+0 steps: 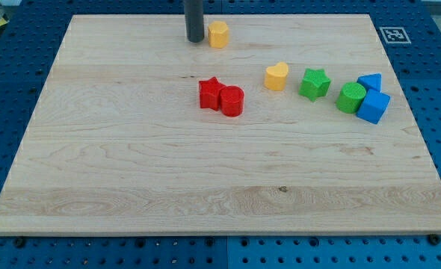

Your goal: Slide yellow hexagon closer to yellow heart

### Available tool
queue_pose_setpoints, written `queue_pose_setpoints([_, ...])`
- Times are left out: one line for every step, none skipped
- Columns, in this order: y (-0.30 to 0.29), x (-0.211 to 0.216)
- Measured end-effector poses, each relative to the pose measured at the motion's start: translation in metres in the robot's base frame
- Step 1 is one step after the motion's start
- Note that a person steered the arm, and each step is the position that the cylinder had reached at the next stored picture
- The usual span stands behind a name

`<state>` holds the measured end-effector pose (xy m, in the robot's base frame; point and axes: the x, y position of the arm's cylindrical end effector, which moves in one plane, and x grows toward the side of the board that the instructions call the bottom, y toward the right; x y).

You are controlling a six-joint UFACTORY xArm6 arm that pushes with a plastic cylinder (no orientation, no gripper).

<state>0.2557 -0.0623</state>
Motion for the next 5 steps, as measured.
queue_pose_setpoints([-0.003,-0.022])
queue_pose_setpoints([0.0,-0.024])
queue_pose_setpoints([0.025,-0.024])
queue_pose_setpoints([0.06,-0.008])
queue_pose_setpoints([0.077,0.02])
